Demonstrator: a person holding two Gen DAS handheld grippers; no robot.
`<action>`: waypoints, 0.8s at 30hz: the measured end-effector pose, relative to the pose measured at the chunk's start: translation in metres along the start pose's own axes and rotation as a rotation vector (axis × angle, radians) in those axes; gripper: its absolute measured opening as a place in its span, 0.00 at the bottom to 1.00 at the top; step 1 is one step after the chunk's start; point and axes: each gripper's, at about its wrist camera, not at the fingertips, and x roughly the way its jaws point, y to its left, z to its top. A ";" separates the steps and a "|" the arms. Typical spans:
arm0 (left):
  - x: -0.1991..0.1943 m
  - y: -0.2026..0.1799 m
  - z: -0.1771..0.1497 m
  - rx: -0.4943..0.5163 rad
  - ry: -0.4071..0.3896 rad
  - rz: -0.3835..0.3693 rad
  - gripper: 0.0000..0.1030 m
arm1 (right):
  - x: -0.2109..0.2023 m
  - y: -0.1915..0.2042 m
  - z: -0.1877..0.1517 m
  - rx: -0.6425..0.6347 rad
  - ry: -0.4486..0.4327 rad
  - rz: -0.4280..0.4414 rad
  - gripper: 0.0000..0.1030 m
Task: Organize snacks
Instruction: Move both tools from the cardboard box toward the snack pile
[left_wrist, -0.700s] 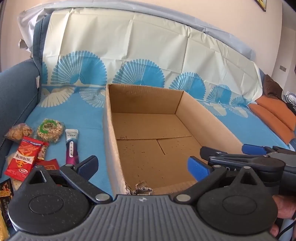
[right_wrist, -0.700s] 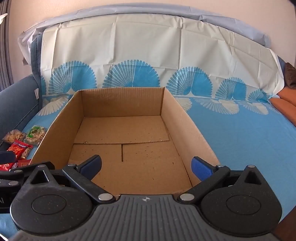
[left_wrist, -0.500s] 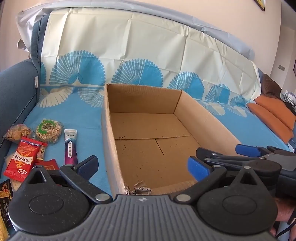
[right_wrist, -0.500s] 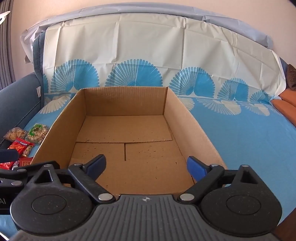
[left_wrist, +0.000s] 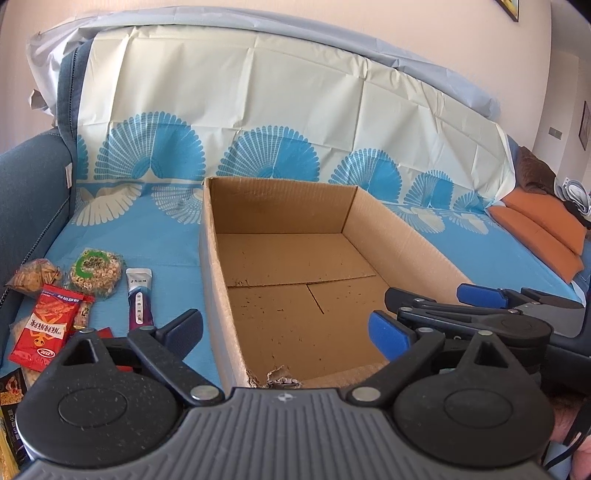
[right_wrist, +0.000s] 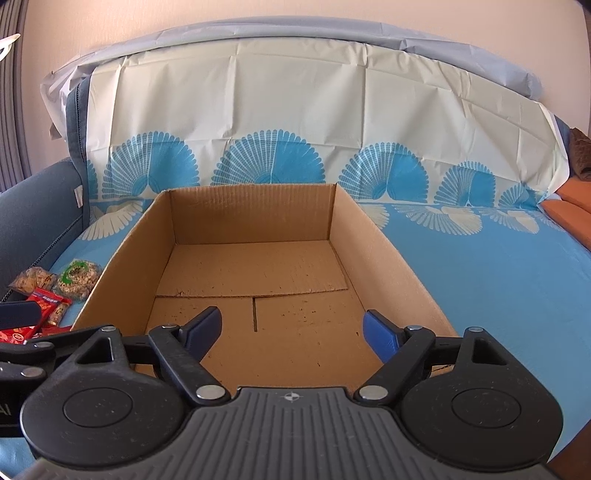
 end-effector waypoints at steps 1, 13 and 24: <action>0.000 0.000 0.000 0.000 0.001 -0.003 0.91 | 0.000 0.000 0.001 0.004 0.000 0.001 0.82; -0.012 0.023 0.002 -0.065 -0.017 0.005 0.40 | -0.002 0.035 0.010 0.012 -0.044 0.084 0.68; -0.035 0.070 -0.001 -0.100 -0.013 0.078 0.27 | -0.006 0.094 0.017 0.000 -0.044 0.179 0.53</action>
